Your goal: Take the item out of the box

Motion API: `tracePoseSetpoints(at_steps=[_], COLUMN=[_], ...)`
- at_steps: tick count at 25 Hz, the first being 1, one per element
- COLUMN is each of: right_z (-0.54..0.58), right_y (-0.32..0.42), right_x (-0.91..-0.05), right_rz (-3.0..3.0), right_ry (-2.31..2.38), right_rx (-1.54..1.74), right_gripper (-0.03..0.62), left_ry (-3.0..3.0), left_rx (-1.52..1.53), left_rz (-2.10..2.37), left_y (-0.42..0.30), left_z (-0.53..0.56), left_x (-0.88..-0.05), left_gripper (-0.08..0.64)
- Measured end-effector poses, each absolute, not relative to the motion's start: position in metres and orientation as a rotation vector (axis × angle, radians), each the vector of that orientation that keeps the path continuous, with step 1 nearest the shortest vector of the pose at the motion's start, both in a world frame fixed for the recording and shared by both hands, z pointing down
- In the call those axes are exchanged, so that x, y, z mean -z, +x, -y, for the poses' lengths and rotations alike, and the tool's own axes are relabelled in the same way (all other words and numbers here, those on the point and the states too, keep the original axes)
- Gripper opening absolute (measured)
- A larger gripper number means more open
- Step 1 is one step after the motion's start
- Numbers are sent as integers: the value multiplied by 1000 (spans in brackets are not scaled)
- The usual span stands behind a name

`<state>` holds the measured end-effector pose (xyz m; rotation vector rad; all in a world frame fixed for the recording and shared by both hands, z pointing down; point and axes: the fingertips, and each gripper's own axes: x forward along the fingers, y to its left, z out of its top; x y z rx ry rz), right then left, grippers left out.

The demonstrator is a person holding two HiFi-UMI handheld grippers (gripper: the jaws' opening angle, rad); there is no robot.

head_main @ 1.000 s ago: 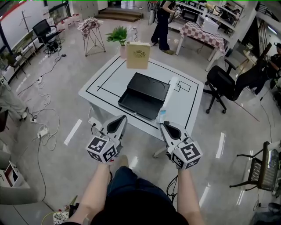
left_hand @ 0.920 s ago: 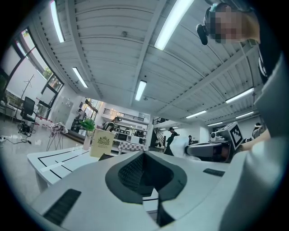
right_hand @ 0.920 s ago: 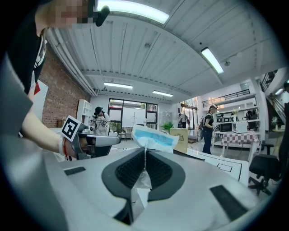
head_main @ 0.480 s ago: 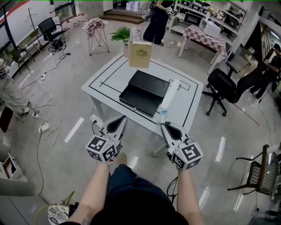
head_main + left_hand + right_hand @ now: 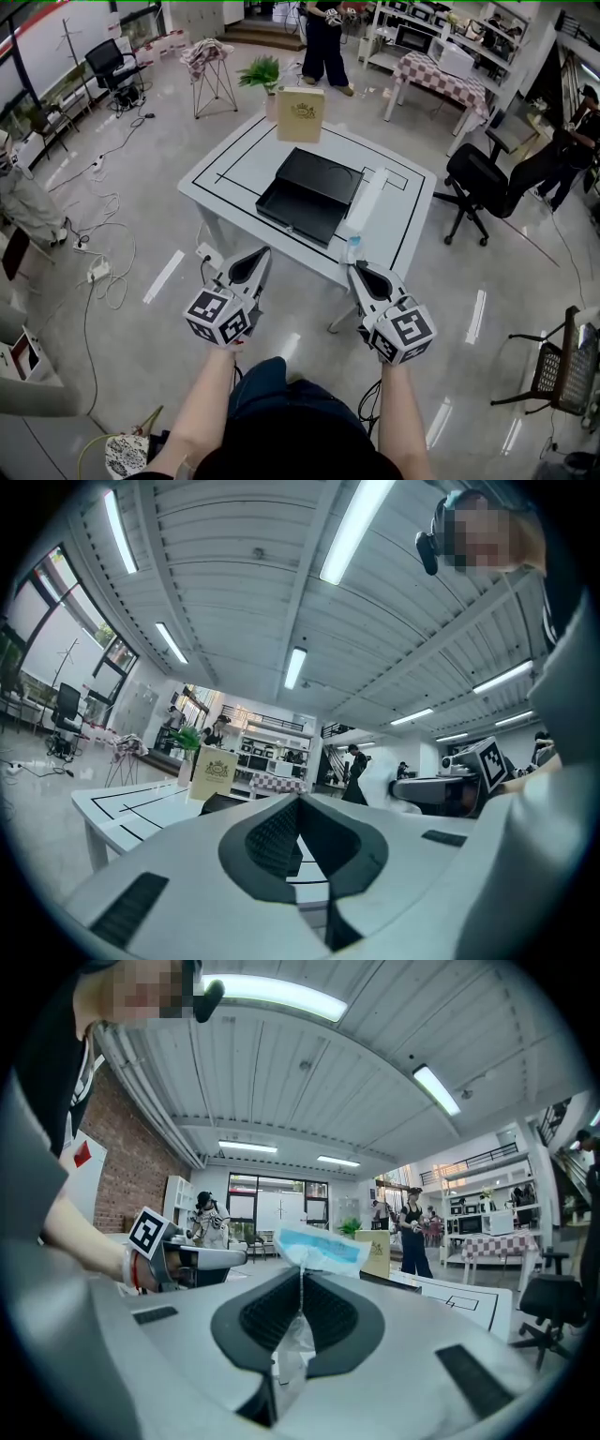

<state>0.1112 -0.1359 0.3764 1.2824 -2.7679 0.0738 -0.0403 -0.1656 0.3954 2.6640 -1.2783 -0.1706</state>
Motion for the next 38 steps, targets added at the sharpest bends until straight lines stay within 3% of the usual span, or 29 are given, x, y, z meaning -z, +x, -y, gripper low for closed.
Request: tracePoseSetpoints(at_steps=[38], right_z=[153], right_y=[80], right_x=[-397], right_rz=[2722], right_ry=[1335], right_rx=[-195], right_gripper=[11], left_ry=[2626], left_rx=[111], left_rz=[1238], left_y=[-89], left_z=[191], left_x=[-405], left_gripper=[12])
